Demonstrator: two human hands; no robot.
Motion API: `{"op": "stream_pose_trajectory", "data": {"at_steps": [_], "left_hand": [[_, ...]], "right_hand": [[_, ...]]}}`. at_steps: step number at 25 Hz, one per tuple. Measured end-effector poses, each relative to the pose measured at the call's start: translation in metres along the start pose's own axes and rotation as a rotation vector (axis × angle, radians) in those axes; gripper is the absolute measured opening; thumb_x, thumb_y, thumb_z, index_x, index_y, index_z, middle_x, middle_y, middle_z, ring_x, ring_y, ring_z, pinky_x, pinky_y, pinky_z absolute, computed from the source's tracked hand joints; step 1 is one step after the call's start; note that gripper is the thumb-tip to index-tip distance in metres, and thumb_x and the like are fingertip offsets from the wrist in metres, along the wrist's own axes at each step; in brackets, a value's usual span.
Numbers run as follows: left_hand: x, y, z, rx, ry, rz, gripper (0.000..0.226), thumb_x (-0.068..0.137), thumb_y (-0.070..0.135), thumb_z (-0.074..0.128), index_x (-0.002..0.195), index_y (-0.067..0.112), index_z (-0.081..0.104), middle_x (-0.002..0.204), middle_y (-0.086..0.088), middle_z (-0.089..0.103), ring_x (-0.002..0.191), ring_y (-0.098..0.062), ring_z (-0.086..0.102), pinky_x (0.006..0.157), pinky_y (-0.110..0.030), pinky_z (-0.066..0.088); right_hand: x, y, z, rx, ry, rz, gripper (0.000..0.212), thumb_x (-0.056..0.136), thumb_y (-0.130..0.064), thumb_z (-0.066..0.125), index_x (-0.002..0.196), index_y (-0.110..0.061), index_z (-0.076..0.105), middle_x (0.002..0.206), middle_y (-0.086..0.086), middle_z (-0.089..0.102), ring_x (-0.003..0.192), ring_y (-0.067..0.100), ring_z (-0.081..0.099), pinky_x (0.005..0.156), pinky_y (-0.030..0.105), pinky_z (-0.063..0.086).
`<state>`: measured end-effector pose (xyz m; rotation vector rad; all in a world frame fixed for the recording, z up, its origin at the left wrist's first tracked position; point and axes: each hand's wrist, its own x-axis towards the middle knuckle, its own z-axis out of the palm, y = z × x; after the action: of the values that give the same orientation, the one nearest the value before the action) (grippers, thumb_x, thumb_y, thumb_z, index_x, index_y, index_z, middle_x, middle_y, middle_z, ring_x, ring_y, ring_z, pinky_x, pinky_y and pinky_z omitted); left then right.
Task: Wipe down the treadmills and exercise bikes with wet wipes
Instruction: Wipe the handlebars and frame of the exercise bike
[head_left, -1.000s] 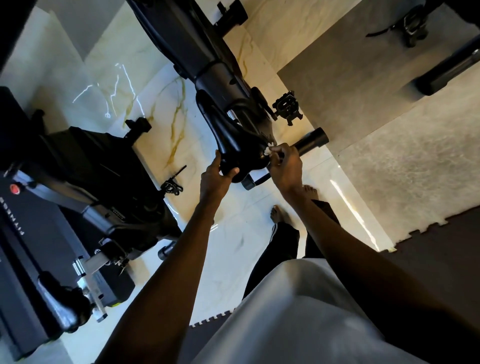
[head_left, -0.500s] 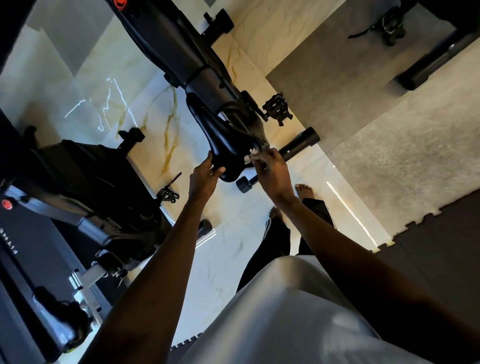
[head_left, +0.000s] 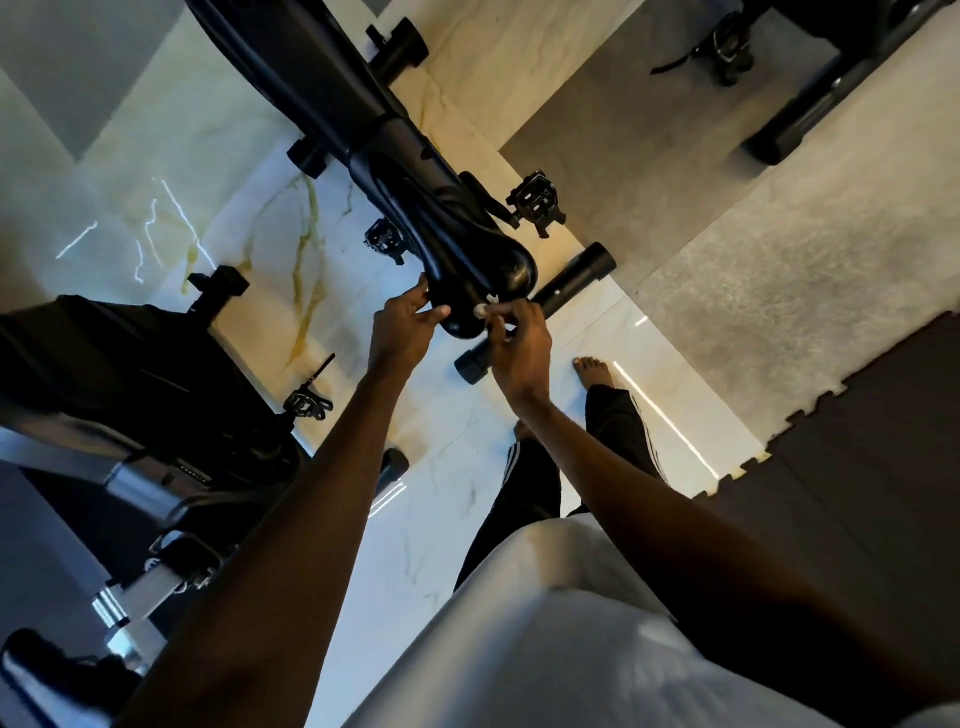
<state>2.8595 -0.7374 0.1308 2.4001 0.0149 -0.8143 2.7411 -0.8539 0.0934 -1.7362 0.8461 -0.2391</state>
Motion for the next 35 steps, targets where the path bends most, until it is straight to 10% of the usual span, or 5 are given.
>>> {"op": "stream_pose_trajectory", "data": {"at_steps": [19, 24, 31, 35], "left_hand": [[-0.005, -0.004, -0.021, 0.052, -0.078, 0.143, 0.047, 0.098, 0.027, 0.065, 0.142, 0.014, 0.056, 0.134, -0.010, 0.065, 0.123, -0.028, 0.062, 0.103, -0.040, 0.047], [0.008, 0.042, -0.081, -0.006, 0.026, 0.245, 0.044, 0.100, 0.029, 0.062, 0.142, 0.019, 0.057, 0.132, -0.013, 0.065, 0.120, -0.033, 0.061, 0.097, -0.040, 0.051], [0.013, 0.156, -0.194, -0.093, 0.179, 0.470, 0.046, 0.097, 0.024, 0.066, 0.142, 0.018, 0.057, 0.134, -0.013, 0.062, 0.126, -0.028, 0.057, 0.098, -0.031, 0.043], [0.003, 0.230, -0.244, -0.073, 0.255, 0.608, 0.050, 0.097, 0.032, 0.066, 0.145, 0.023, 0.053, 0.146, -0.009, 0.055, 0.134, -0.029, 0.051, 0.106, -0.039, 0.044]], "right_hand": [[0.068, -0.022, -0.045, -0.220, -0.004, 0.062, 0.017, 0.097, -0.017, 0.059, 0.112, -0.017, 0.065, 0.111, 0.004, 0.058, 0.094, 0.019, 0.063, 0.084, 0.038, 0.058], [0.103, -0.097, -0.106, -0.258, -0.049, -0.109, 0.028, 0.090, 0.009, 0.053, 0.109, 0.001, 0.073, 0.098, 0.011, 0.073, 0.087, 0.022, 0.069, 0.078, 0.034, 0.056], [0.156, -0.274, -0.204, -0.255, -0.055, -0.177, 0.042, 0.088, -0.035, 0.076, 0.123, -0.011, 0.071, 0.117, 0.004, 0.070, 0.109, 0.014, 0.062, 0.086, 0.023, 0.042], [0.180, -0.354, -0.253, -0.364, 0.006, -0.329, 0.049, 0.088, -0.026, 0.077, 0.132, -0.008, 0.064, 0.133, 0.009, 0.064, 0.122, 0.022, 0.060, 0.085, 0.015, 0.037]]}}
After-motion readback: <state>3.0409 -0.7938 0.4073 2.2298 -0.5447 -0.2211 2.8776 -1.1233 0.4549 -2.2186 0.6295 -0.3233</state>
